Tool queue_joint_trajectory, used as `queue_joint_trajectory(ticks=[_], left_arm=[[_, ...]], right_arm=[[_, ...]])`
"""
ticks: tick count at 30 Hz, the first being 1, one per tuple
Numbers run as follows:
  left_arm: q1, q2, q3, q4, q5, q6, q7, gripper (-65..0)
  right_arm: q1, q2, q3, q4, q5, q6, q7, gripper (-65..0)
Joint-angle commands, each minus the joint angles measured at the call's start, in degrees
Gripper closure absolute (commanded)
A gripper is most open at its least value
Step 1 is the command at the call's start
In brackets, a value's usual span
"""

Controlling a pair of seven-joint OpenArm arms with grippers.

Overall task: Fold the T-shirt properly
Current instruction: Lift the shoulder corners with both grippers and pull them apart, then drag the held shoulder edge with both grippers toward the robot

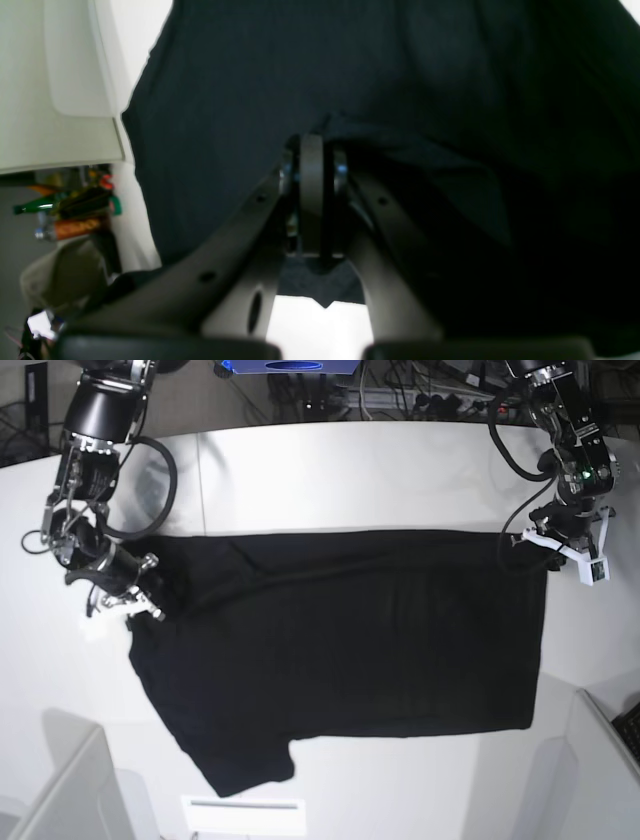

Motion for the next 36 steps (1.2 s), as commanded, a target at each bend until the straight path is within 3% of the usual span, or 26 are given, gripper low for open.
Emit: queue_joint_trajectory(ticks=[1, 13, 25, 36], left_arm=[[-0.66, -0.81, -0.26, 0.98, -0.06, 0.07, -1.32, 0.0], [-4.26, -1.08, -0.17, -1.4, -0.06, 0.07, -1.32, 0.0], [-6.99, -1.16, -0.26, -5.18, 0.02, 0.07, -1.32, 0.0], [-9.1, -1.16, -0.26, -8.17, 0.02, 0.07, -1.32, 0.0]], right_arm=[[1.74, 0.79, 0.14, -0.26, 0.8, 0.4, 0.77, 0.0], [6.83, 0.79, -5.57, -4.39, 0.8, 0.48, 1.3, 0.0], [7.45, 2.02, -5.84, -7.12, 0.71, 0.48, 5.7, 0.0], [7.63, 1.84, -5.84, -8.0, 0.71, 0.4, 5.61, 0.0]])
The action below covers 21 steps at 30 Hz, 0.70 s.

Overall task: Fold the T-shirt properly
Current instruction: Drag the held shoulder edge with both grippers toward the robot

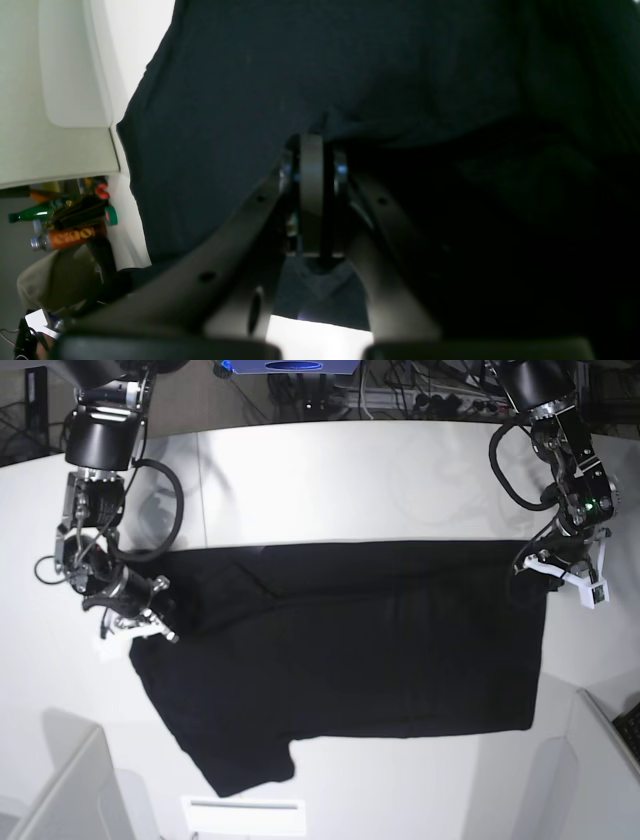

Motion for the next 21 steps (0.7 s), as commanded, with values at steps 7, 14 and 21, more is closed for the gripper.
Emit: queue_joint_trajectory(ticks=[7, 14, 21], left_arm=[[-0.75, -0.86, -0.26, 0.97, -0.19, 0.05, -1.3, 0.0], [-2.95, -0.86, -0.52, 0.88, -0.19, 0.05, -1.3, -24.0], [-6.02, -0.86, -0.78, 1.59, -0.55, 0.05, -1.39, -51.3]], right_arm=[[1.48, 0.66, 0.44, 0.88, 0.93, 0.35, 0.8, -9.9], [0.25, 0.93, 1.05, 2.63, 0.93, -0.35, 3.97, -25.2], [-6.16, 0.93, 1.05, 10.9, 0.93, -12.22, 13.11, -24.2]])
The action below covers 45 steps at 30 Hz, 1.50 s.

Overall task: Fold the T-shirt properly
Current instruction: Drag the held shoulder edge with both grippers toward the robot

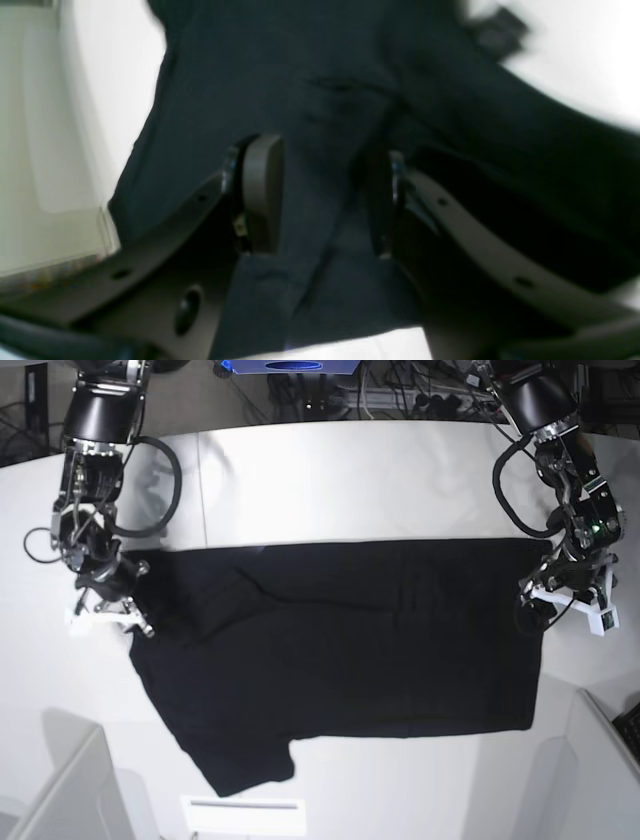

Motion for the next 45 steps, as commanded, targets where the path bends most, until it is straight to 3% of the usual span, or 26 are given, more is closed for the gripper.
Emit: queue_joint_trajectory(ticks=[1, 4, 6, 10, 13, 19, 31, 40, 45], left_arm=[[-0.45, -0.86, -0.41, 1.37, -0.55, -0.12, -1.17, -52.7], [0.96, -0.42, -4.11, 2.95, -0.55, -0.3, -1.17, -53.8], [2.98, 1.34, -8.85, 3.92, -1.6, -0.65, -1.17, -53.6], [7.46, 3.01, -16.06, 4.09, -7.67, -5.4, -1.17, -53.5], [10.8, 3.1, -18.26, 2.69, -11.8, -6.8, -1.26, -53.5], [12.91, 3.1, -18.17, -2.15, -14.53, -6.89, -1.44, -53.5], [10.36, 3.19, -18.08, -9.8, -14.53, -6.98, -1.52, -53.3], [7.55, 3.19, -18.0, -13.4, -14.44, -6.98, -1.44, -53.3], [7.46, 3.01, -13.6, -13.75, -14.44, -6.98, -1.44, -53.3]], right_arm=[[0.08, 0.64, 0.22, 2.84, 0.84, -0.38, 2.14, -24.3], [-3.79, 0.64, 0.22, 7.41, 0.93, -2.84, 5.05, -25.5], [-7.04, 0.64, 0.22, 10.75, 1.02, -2.93, 6.54, -30.9], [-12.23, 0.47, 0.31, 14.36, 1.19, -2.93, 8.65, -39.0], [-16.62, 0.12, 0.31, 15.68, 1.28, -2.93, 11.46, -39.8], [-22.34, -4.02, 0.13, 15.5, 1.02, -2.93, 19.81, -40.4], [-16.97, -3.93, 0.22, 1.35, 1.02, -2.93, 20.34, -40.4], [-13.46, -3.75, -0.22, -3.14, 0.93, -2.93, 20.17, -40.4], [-12.67, -3.75, -0.4, -4.02, 0.84, -2.93, 20.08, -40.4]])
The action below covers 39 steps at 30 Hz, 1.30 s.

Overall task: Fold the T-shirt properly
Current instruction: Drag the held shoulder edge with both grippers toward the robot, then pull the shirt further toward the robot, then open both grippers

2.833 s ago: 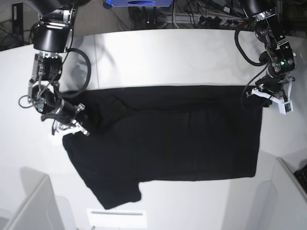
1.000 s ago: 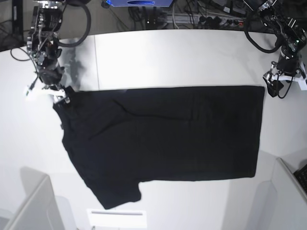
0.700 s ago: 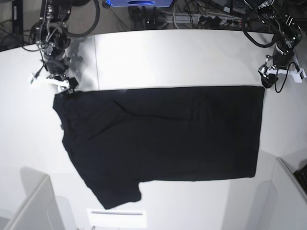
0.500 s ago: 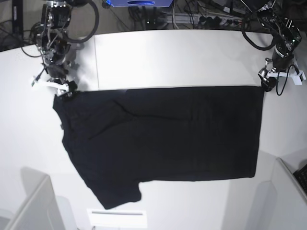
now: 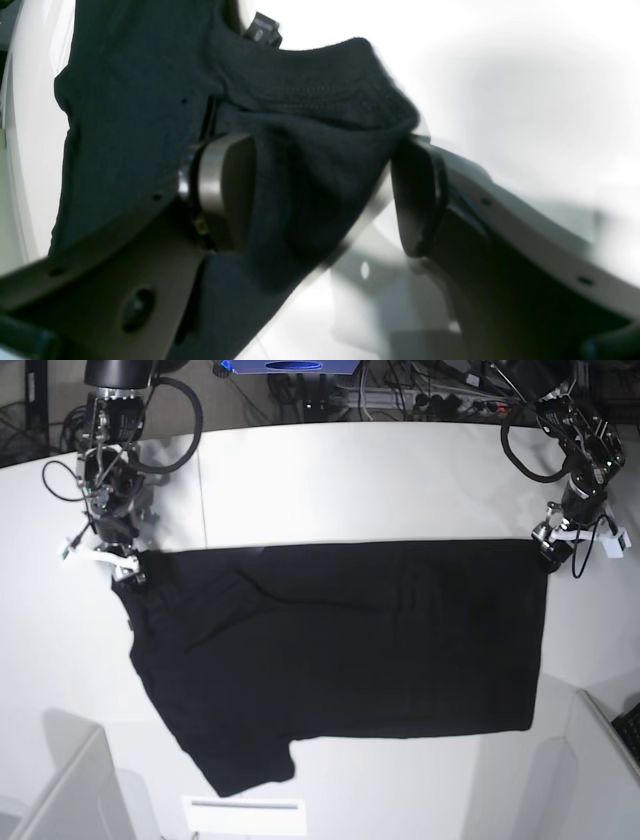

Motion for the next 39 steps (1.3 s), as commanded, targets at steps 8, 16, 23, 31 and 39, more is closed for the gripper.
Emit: queue_joint_trajectory(ticks=[8, 16, 23, 31, 39], left_arm=[[-1.0, 0.3, 0.54, -1.48, 0.51, 0.34, 2.85, -53.2], [-3.02, 0.21, 0.63, -5.87, 0.51, 0.34, 3.02, -39.8], [-3.11, -0.05, 0.63, -6.14, 0.78, 0.34, 3.02, 0.0], [-1.35, -1.37, 4.32, -5.43, 0.6, 0.34, 3.02, 0.0], [2.78, -1.9, 6.52, 0.9, 0.51, 0.34, 2.67, 0.0]], right_arm=[[0.89, 0.12, -0.29, -3.68, 0.34, -1.9, -3.31, -40.1], [0.89, 0.12, -0.2, -3.86, 0.34, -1.9, -3.22, -39.6], [0.89, 0.12, -0.02, -3.86, 0.34, -1.9, -3.22, -24.6], [0.54, 1.0, 0.24, -3.24, 0.69, -1.9, -3.31, 0.0], [-2.63, 1.0, 0.33, 0.71, 0.69, -1.9, -3.31, 0.0]])
